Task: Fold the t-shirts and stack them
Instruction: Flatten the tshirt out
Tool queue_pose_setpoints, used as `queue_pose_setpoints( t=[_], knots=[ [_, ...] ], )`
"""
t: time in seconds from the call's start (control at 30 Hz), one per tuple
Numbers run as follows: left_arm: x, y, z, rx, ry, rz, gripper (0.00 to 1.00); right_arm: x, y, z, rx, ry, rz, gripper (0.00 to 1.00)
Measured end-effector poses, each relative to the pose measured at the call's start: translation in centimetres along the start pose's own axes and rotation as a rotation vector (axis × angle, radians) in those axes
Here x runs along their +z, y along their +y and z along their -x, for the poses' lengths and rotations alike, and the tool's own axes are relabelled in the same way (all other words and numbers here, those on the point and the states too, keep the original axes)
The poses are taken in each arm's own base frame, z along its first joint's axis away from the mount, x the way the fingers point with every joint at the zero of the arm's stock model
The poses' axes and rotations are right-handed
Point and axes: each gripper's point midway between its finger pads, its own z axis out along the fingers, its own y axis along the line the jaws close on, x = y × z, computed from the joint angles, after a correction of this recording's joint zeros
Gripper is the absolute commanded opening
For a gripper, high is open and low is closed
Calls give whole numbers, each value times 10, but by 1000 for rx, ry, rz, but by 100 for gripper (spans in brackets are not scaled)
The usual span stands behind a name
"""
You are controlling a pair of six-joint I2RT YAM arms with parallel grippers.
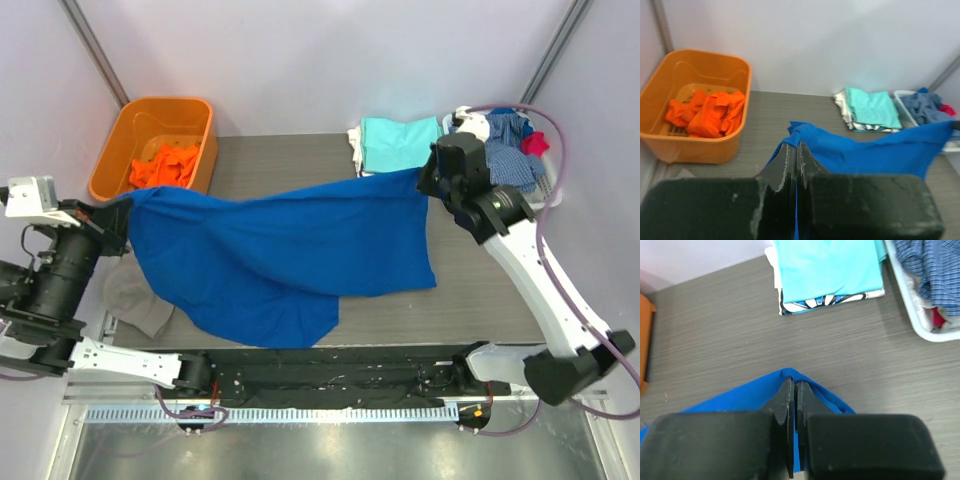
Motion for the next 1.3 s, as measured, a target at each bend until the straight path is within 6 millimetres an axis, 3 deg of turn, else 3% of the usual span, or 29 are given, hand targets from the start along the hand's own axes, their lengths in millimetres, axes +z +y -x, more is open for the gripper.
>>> queue_pose_setpoints(
  t=[0.13,0.27,0.47,0.77,1.03,1.3],
  knots=[
    [3,2,9,-38,23,-99,0,38,0,-14,-10,77,13,1],
    [10,9,18,-83,49,-192,0,51,8,-18,-11,110,61,1],
    [17,12,33,-77,54,-243,0,51,19,-14,-2,102,122,1],
    [40,4,72,-119,21,-385,0,50,23,-13,-7,101,143,1],
    [58,37,100,-127,-93,-287,0,49,25,-11,-9,99,156,1],
    [72,70,112,-194,-140,-213,0,44,32,-1,-7,81,183,1]
  ],
)
